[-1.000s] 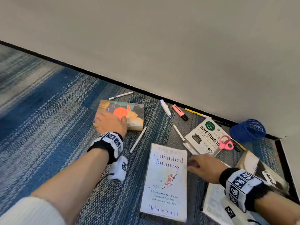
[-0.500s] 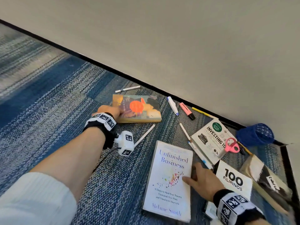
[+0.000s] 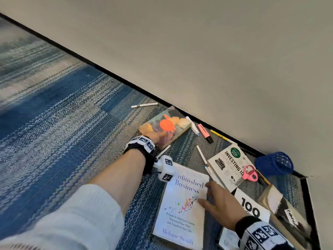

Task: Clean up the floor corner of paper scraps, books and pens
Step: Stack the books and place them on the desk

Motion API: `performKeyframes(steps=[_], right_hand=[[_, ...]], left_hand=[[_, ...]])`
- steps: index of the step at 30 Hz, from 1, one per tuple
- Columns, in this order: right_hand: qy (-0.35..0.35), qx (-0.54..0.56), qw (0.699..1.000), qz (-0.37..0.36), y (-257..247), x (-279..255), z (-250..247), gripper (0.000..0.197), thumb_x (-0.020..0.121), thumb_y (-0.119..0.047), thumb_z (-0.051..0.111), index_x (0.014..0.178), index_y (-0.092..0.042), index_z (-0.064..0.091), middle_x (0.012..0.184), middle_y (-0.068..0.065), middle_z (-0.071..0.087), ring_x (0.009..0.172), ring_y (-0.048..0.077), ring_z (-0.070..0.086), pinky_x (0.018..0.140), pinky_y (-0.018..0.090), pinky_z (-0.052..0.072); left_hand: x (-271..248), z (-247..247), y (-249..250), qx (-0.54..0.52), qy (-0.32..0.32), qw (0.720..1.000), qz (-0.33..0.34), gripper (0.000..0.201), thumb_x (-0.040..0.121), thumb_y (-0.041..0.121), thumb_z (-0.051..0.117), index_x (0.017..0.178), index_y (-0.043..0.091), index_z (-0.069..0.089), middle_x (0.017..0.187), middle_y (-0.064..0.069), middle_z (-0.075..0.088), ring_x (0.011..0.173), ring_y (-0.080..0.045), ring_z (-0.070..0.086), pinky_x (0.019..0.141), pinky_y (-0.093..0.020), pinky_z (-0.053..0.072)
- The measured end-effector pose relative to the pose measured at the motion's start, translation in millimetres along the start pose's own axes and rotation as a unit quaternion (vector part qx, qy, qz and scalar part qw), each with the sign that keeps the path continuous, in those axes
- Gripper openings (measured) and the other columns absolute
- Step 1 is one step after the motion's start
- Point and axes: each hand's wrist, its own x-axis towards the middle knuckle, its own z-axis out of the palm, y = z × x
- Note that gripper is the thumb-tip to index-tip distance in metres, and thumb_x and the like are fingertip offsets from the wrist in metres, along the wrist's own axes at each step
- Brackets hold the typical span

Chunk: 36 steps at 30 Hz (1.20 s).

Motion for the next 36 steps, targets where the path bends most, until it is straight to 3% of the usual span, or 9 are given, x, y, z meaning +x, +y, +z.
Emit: performKeyframes(steps=[3,5,9,16,21,25,29,33,36], right_hand=[[-0.014,0.014,1.000,-0.002,7.0,-4.0,0.2,0.054,0.088,-0.053,0.056,0.129,-0.023,0.040,0.119,-0.005,0.053,0.103,0.010,0.051,0.090,0.026,0.042],[-0.011,0.020,1.000,-0.006,10.4,-6.0,-4.1,0.055,0.087,-0.053,0.057,0.130,-0.022,0.040,0.122,-0.005,0.052,0.105,0.009,0.050,0.090,0.024,0.041],[0.054,0.037,0.998,0.005,12.8,-6.7,-25.8,0.059,0.087,-0.050,0.061,0.132,-0.019,0.039,0.122,-0.002,0.051,0.101,0.011,0.052,0.086,0.024,0.042],[0.131,0.238,0.961,0.056,-2.8,6.4,-72.7,0.092,0.075,-0.061,0.061,0.147,-0.018,0.025,0.138,0.002,0.049,0.119,0.014,0.052,0.096,0.028,0.041],[0.155,0.237,0.959,-0.029,-3.8,5.8,-98.9,0.091,0.072,-0.061,0.069,0.148,-0.035,0.026,0.143,-0.012,0.047,0.127,0.003,0.047,0.106,0.031,0.039],[-0.044,0.377,0.925,-0.013,-13.9,-11.6,-82.3,0.061,0.080,-0.053,0.061,0.133,-0.026,0.046,0.111,0.004,0.071,0.098,0.020,0.070,0.088,0.042,0.057],[-0.014,0.439,0.898,0.024,-16.9,-21.9,-24.0,0.049,0.088,-0.048,0.056,0.115,-0.007,0.056,0.105,0.020,0.070,0.084,0.029,0.068,0.068,0.040,0.054],[0.016,0.489,0.868,0.083,-7.0,-24.2,0.7,0.041,0.092,-0.042,0.055,0.114,-0.007,0.054,0.109,0.022,0.067,0.088,0.025,0.067,0.075,0.042,0.052],[-0.024,0.544,0.833,0.098,9.6,-28.0,-3.9,0.040,0.088,-0.037,0.064,0.117,-0.009,0.060,0.113,0.018,0.068,0.096,0.027,0.067,0.082,0.043,0.052]], left_hand=[[49.3,24.2,-37.1,-0.055,0.010,0.998,0.008,0.047,0.057,0.045,0.081,0.082,0.007,0.068,0.088,-0.020,0.070,0.073,-0.027,0.065,0.074,-0.041,0.058],[21.7,28.6,-30.6,-0.122,0.051,0.991,0.012,0.050,0.045,0.042,0.077,0.079,0.006,0.069,0.083,-0.015,0.072,0.077,-0.030,0.070,0.078,-0.049,0.059],[-47.9,14.6,5.7,-0.100,0.139,0.978,0.123,0.037,0.065,0.035,0.069,0.093,0.013,0.062,0.093,-0.008,0.069,0.087,-0.027,0.066,0.084,-0.046,0.054],[-96.7,-27.8,21.3,-0.150,0.003,0.952,0.267,0.013,0.087,0.028,0.071,0.086,0.024,0.058,0.092,-0.004,0.069,0.081,-0.020,0.065,0.082,-0.044,0.053],[-138.2,-19.4,43.4,-0.068,-0.124,0.936,0.321,0.017,0.086,0.026,0.066,0.094,0.012,0.070,0.084,-0.001,0.071,0.073,-0.014,0.064,0.066,-0.022,0.053],[-151.3,0.7,47.9,-0.052,-0.173,0.941,0.286,0.029,0.079,0.021,0.073,0.090,-0.005,0.071,0.077,-0.008,0.072,0.065,-0.014,0.065,0.060,-0.021,0.053],[-136.8,13.4,18.8,-0.015,-0.125,0.962,0.241,0.022,0.084,0.017,0.073,0.086,-0.005,0.070,0.074,-0.009,0.068,0.062,-0.013,0.061,0.059,-0.022,0.048],[-126.9,18.4,-8.1,0.056,-0.122,0.972,0.192,0.010,0.084,0.001,0.071,0.092,0.004,0.069,0.088,-0.015,0.069,0.077,-0.023,0.063,0.070,-0.030,0.051],[-127.5,18.4,-11.7,-0.034,-0.082,0.979,0.182,0.005,0.088,0.001,0.067,0.092,0.003,0.068,0.091,-0.020,0.067,0.082,-0.026,0.060,0.079,-0.038,0.049]])
